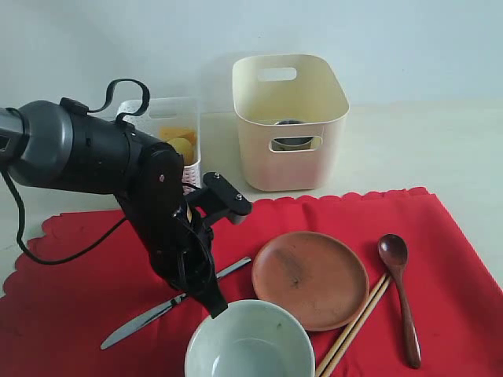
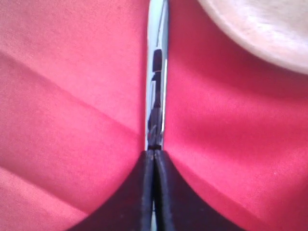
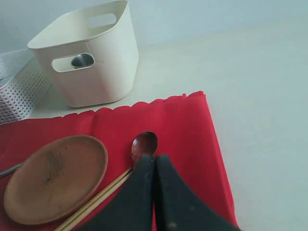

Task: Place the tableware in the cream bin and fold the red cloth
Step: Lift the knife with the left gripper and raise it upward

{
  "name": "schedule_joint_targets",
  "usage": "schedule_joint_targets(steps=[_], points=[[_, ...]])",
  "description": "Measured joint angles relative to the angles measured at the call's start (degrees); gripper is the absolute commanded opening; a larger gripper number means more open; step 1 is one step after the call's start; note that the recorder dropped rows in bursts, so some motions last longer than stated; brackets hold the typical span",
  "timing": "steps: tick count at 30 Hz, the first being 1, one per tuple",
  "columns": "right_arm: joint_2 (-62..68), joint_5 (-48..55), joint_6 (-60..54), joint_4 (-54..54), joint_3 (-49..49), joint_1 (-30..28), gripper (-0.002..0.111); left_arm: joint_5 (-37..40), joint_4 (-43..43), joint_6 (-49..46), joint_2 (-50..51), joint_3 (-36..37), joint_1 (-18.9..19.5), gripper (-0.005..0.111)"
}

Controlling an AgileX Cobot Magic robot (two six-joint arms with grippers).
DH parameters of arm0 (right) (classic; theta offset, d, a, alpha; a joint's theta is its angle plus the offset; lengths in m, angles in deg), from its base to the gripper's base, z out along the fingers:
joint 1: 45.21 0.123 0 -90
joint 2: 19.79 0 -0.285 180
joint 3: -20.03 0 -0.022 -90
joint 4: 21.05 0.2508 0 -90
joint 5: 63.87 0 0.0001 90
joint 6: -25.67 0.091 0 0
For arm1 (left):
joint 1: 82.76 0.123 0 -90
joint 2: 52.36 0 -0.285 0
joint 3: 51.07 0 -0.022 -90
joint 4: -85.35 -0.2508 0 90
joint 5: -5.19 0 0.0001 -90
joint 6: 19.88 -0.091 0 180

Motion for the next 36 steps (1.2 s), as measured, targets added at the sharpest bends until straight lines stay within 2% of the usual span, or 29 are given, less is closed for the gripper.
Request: schedule_joint_targets(steps=[5, 8, 36], points=[[0.0, 0.0, 0.0, 0.0, 0.0, 0.0, 0.0, 0.36, 0.0, 0.15, 0.0, 0.0, 0.0, 0.025], [0.0, 0.0, 0.0, 0.0, 0.0, 0.0, 0.0, 0.5, 0.0, 0.15, 0.0, 0.0, 0.0, 0.035], [0.0, 0.0, 0.0, 0.0, 0.0, 0.0, 0.0, -0.3, -2.3, 0.15, -2.67, 0.0, 0.0, 0.035]])
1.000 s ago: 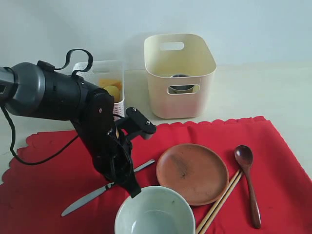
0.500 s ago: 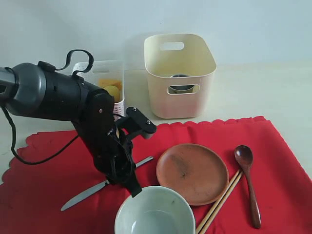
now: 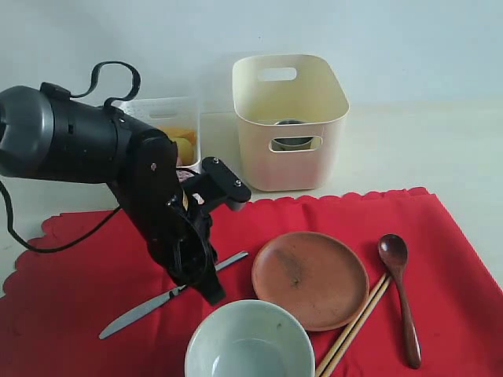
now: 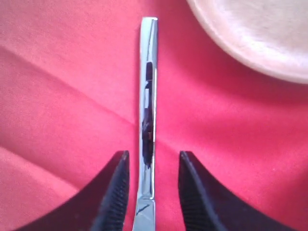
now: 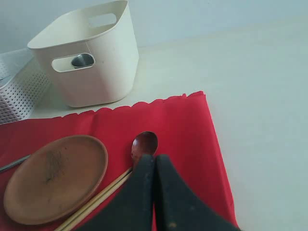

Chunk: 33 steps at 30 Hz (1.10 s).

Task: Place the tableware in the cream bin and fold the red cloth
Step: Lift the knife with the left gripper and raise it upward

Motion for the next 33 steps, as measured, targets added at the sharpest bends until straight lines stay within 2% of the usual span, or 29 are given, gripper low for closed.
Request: schedule_joint_targets(steps=[9, 11, 13, 14, 18, 28, 33], points=[[0.0, 0.0, 0.0, 0.0, 0.0, 0.0, 0.0, -0.92, -1.42, 0.0, 3.39, 0.0, 0.0, 0.033], [0.0, 0.0, 0.0, 0.0, 0.0, 0.0, 0.0, -0.92, -1.42, 0.0, 3.54, 0.0, 0.0, 0.025], [0.0, 0.0, 0.0, 0.0, 0.0, 0.0, 0.0, -0.92, -1.42, 0.0, 3.54, 0.0, 0.0, 0.002], [0.0, 0.0, 0.0, 0.0, 0.0, 0.0, 0.0, -0.92, -1.42, 0.0, 3.54, 0.0, 0.0, 0.0], [0.0, 0.0, 0.0, 0.0, 0.0, 0.0, 0.0, -0.78, -1.83, 0.0, 3.42, 0.0, 0.0, 0.0], [0.0, 0.0, 0.0, 0.0, 0.0, 0.0, 0.0, 1.37, -2.63, 0.0, -8.29, 0.0, 0.0, 0.0], [0.0, 0.0, 0.0, 0.0, 0.0, 0.0, 0.0, 1.37, -3.31, 0.0, -11.08, 0.0, 0.0, 0.0]])
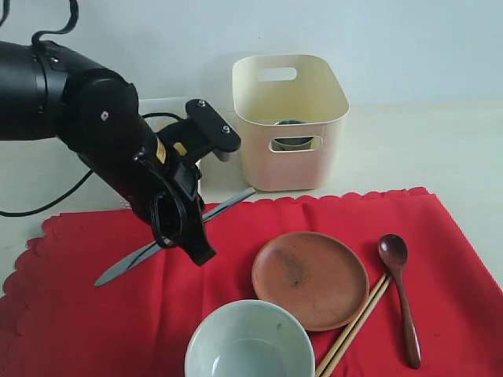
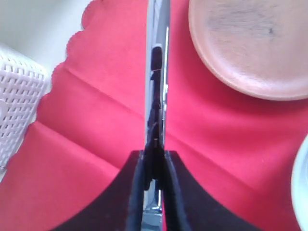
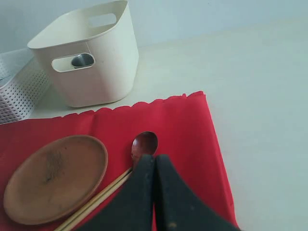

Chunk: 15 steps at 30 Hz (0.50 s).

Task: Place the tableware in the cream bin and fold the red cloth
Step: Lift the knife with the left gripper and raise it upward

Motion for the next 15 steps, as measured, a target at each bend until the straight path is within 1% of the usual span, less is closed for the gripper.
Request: schedule_joint_targets(steps=[15], points=[[0.0, 0.0, 0.0, 0.0, 0.0, 0.0, 0.0, -1.51, -0.23, 0.87, -0.77, 0.0, 0.0, 0.0]])
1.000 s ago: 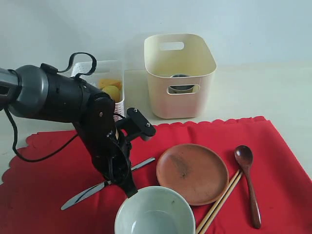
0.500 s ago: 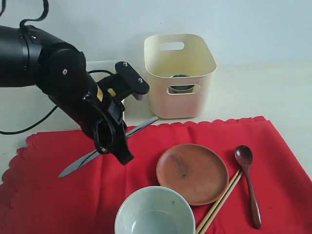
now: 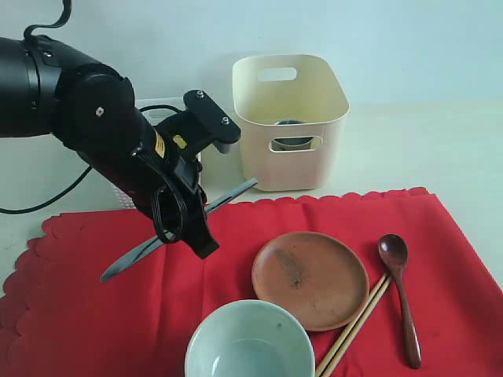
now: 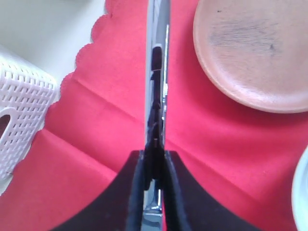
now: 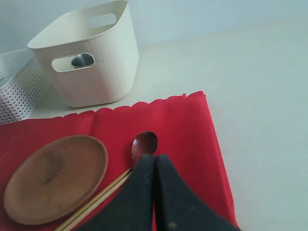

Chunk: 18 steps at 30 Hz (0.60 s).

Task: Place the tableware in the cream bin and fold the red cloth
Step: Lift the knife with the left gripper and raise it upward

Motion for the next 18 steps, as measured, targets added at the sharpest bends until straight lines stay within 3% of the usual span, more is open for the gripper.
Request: schedule_joint_targets(steps=[18], points=[[0.0, 0.0, 0.0, 0.0, 0.0, 0.0, 0.0, -3.7, 0.0, 0.41, 0.0, 0.0, 0.0, 0.0]])
